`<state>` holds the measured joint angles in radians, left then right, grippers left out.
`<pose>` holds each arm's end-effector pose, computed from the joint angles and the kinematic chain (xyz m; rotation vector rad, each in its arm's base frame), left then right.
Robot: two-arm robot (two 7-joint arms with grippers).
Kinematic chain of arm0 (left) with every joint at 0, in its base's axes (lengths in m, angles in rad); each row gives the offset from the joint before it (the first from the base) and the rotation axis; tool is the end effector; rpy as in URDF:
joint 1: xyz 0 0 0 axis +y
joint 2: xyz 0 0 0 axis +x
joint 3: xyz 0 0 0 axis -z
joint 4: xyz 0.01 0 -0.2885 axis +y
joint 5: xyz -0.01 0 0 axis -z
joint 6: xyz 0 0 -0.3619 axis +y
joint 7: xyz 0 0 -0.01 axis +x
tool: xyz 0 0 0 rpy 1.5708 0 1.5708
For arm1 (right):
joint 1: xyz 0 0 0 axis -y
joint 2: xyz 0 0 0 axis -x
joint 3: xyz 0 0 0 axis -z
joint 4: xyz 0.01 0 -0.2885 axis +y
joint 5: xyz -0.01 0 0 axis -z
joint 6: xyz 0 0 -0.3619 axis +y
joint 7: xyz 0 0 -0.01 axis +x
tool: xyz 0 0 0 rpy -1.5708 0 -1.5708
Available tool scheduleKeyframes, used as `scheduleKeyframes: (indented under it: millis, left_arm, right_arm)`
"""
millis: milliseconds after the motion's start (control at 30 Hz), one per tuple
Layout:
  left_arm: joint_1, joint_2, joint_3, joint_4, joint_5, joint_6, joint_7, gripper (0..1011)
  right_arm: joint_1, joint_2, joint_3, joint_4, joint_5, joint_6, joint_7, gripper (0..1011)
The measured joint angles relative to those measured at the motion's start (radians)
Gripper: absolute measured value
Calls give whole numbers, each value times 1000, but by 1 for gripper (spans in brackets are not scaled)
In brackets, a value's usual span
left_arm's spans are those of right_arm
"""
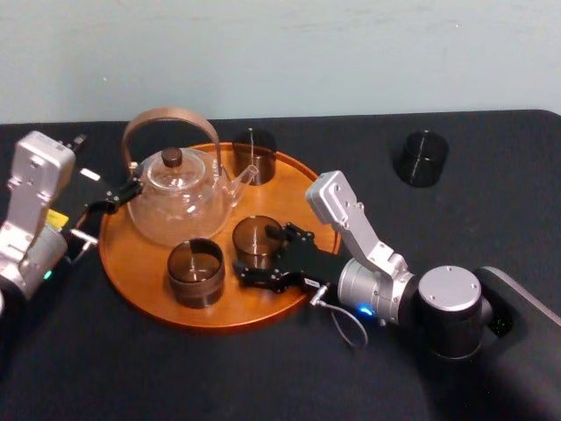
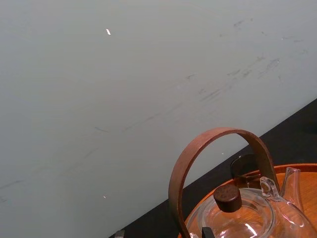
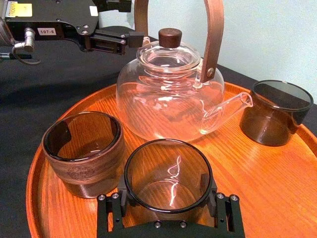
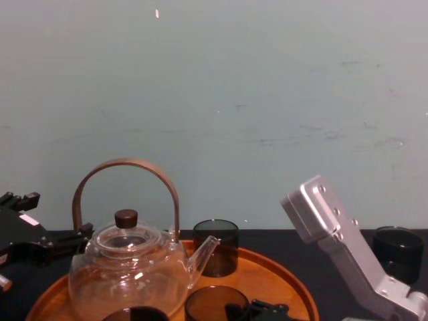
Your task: Pick up the glass from the table and place it on the tray.
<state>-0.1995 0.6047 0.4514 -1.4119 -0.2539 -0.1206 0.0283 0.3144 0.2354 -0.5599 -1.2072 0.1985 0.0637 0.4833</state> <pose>0.4080 0.0678 -0.3113 0.3045 -0.2850 1.2480 0.4281 0.0824 -0.3473 -0.3053 0.0743 -0.6513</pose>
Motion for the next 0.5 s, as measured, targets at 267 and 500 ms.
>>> scheduleKeyframes:
  millis: [267, 500]
  left_arm:
    - [0, 0, 0, 0, 0, 0, 0, 1010]
    - [0, 0, 0, 0, 0, 0, 0, 1010]
  right_arm:
    - [-6, 6, 0, -12, -4, 5, -2, 906]
    - [-9, 8, -1, -19, -7, 5, -3, 906]
